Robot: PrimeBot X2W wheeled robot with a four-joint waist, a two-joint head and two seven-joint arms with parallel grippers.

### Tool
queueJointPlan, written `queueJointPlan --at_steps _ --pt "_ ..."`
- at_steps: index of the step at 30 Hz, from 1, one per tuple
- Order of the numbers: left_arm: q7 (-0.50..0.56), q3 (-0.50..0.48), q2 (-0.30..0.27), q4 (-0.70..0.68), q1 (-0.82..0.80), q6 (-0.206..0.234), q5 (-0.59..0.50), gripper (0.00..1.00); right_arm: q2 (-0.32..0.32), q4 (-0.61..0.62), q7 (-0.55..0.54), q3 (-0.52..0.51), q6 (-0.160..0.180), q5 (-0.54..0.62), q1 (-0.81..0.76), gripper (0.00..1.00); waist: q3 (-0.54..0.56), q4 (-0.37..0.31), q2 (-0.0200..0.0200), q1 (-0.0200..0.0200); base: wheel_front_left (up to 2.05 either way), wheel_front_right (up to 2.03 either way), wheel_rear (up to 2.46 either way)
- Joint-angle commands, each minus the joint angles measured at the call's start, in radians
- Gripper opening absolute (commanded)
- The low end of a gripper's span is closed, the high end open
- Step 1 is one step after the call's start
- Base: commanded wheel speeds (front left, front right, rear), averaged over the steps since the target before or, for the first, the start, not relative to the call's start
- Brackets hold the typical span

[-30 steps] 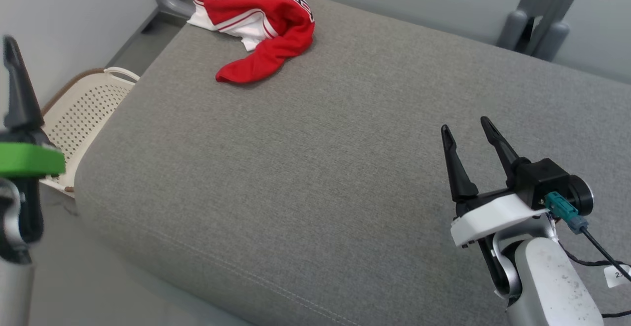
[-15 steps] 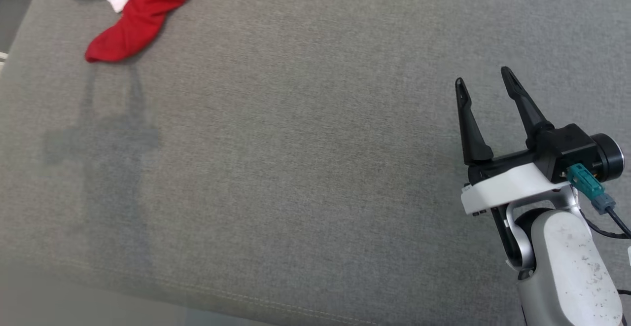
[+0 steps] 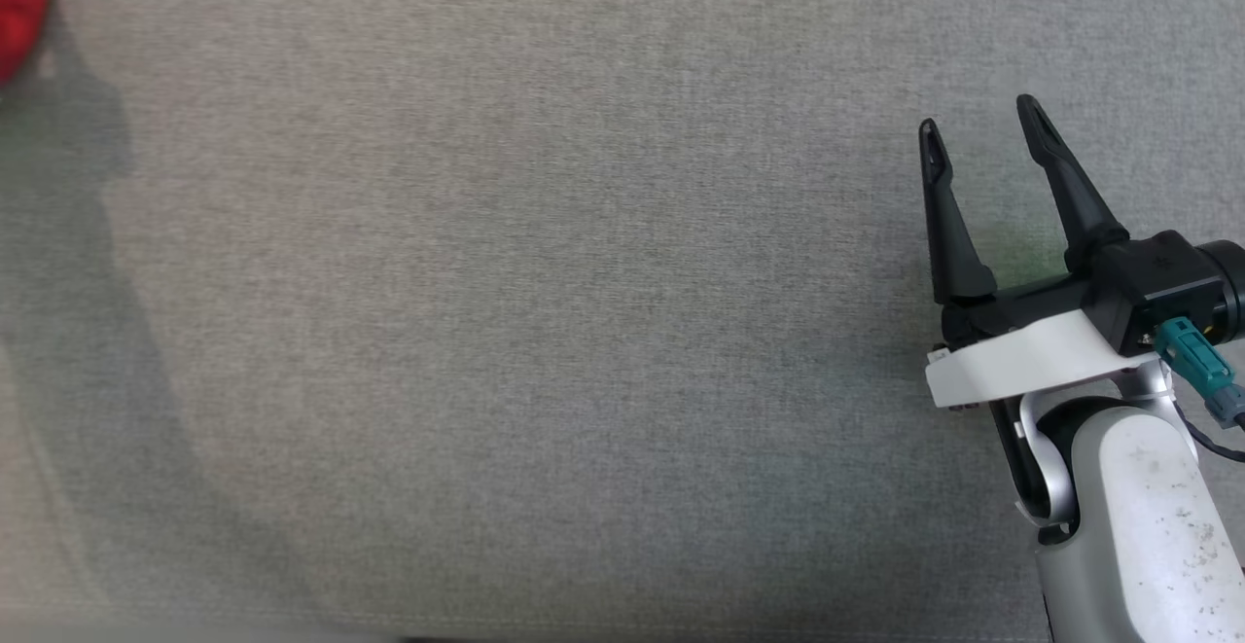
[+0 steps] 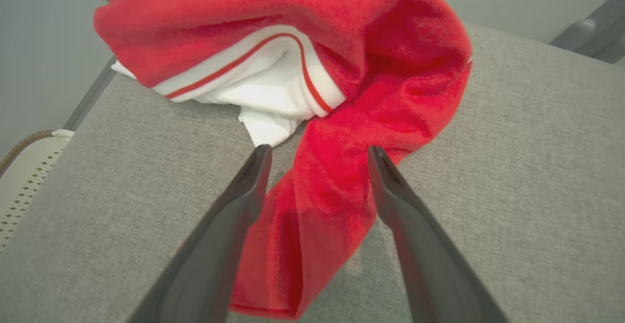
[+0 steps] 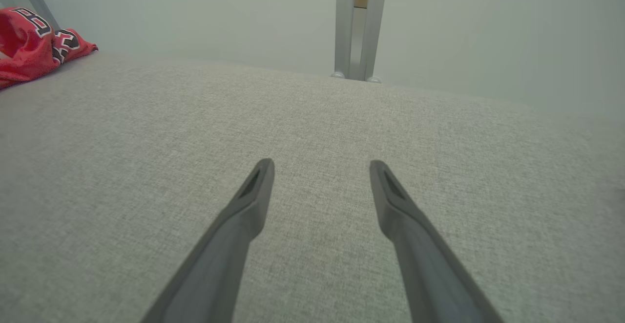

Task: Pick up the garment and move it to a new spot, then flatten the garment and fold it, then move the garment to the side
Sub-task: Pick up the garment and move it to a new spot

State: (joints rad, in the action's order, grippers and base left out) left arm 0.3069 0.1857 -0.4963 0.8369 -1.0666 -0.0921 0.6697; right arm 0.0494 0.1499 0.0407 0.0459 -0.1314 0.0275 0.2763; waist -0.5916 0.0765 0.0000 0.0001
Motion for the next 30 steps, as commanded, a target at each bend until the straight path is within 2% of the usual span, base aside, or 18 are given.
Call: queueJointPlan --at_steps 1,4,5,6,7,9,16,20,30 --pt "-0.001 -0.002 -0.005 0.019 0.008 0.008 0.0 1.0 0.002 0.003 0.0 -0.005 0.001 0.001 0.005 1.0 -0.05 -0.047 0.0 -0.0001 0.0 0.0 0.0" --pt "0.012 -0.001 -0.004 0.052 0.011 0.015 0.006 1.0 0.002 -0.001 0.001 -0.008 0.001 -0.001 0.006 1.0 -0.051 -0.047 0.0 -0.0001 0.0 0.0 0.0" --pt "0.017 -0.002 -0.004 0.066 0.009 0.017 0.009 0.88 0.002 -0.002 0.002 -0.009 0.001 -0.001 0.009 1.0 -0.051 -0.046 0.0 -0.0001 0.0 0.0 0.0" --pt "0.021 -0.001 -0.002 0.077 0.008 0.018 0.011 0.71 0.002 -0.003 0.002 -0.009 0.001 -0.002 0.012 1.0 -0.05 -0.045 0.0 -0.0001 0.0 0.0 0.0" --pt "0.026 0.002 0.001 0.089 0.01 0.017 0.012 0.5 0.002 -0.006 0.003 -0.007 0.001 -0.002 0.015 1.0 -0.048 -0.044 0.0 -0.0001 0.0 0.0 0.0" --pt "0.018 0.008 0.01 0.1 0.014 0.008 0.013 0.0 0.002 -0.011 0.006 -0.006 0.001 -0.004 0.02 1.0 -0.041 -0.04 0.0 -0.0001 0.0 0.0 0.0" --pt "-0.07 -0.002 0.007 0.092 0.013 -0.013 0.03 0.0 0.002 -0.049 0.03 -0.004 0.001 -0.019 0.019 1.0 0.024 -0.036 0.0 -0.0001 0.0 0.0 0.0" --pt "-0.103 -0.03 0.023 0.072 -0.023 -0.025 0.073 0.0 0.002 -0.089 0.051 0.002 0.001 -0.039 0.012 1.0 0.093 -0.043 0.0 -0.0001 0.0 0.0 0.0" --pt "-0.123 0.045 0.052 -0.054 -0.042 -0.038 0.085 0.0 0.002 -0.206 0.112 -0.014 0.001 -0.107 -0.04 1.0 0.314 -0.09 0.0 -0.0001 0.0 0.0 0.0"
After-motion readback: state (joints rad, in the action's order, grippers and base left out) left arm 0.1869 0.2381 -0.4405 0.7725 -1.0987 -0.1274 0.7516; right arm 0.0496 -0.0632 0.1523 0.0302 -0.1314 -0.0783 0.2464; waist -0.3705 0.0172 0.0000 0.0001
